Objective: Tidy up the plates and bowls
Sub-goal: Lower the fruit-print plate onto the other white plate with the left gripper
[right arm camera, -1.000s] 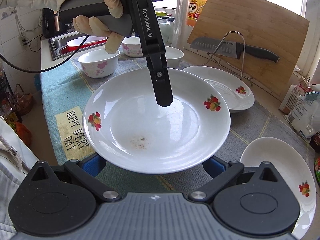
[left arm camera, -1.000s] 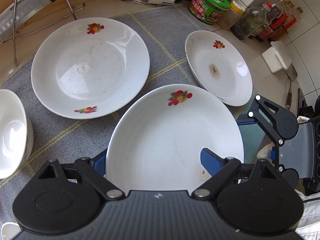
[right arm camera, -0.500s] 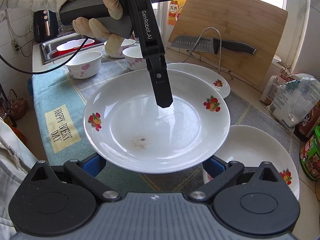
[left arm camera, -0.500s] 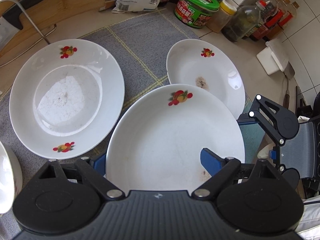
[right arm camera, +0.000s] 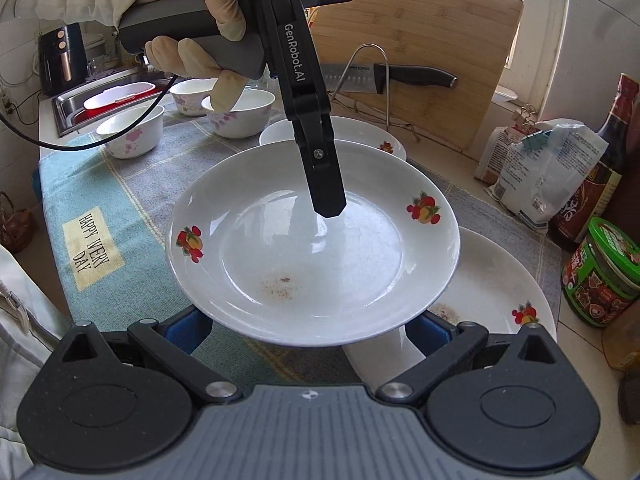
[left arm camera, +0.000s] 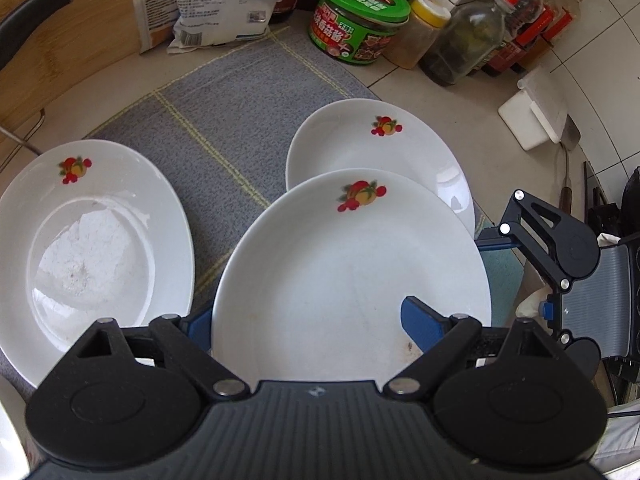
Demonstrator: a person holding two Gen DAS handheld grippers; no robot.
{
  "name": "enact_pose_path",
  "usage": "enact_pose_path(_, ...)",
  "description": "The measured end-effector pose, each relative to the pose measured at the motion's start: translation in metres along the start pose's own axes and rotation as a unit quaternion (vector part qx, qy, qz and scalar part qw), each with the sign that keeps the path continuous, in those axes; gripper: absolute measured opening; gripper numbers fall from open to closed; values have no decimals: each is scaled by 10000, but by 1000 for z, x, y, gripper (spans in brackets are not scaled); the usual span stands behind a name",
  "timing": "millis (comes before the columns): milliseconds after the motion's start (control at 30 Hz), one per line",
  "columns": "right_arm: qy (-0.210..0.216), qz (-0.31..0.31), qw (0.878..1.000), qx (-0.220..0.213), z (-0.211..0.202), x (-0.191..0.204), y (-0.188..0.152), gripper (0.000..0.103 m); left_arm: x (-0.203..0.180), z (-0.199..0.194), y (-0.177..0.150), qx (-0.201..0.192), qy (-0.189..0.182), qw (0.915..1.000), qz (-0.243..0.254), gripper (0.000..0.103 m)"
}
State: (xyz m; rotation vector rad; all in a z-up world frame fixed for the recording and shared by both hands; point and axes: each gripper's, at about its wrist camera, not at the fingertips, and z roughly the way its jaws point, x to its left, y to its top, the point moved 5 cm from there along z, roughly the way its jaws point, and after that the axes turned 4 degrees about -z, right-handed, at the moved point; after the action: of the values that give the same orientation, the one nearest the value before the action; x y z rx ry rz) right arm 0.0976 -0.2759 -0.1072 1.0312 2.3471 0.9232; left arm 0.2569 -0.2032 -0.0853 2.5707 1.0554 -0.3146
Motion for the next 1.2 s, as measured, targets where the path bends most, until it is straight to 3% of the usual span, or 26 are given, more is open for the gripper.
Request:
enact_pose_path(700,-347,423,9984,104,-14,-44,-27,103,-28,33,56,72,-228,9990,372,92)
enact_pose_path(1200,-370,633,9973,105,-10,-61,-32,103,-28,48,70,113,-189,9988,447,92)
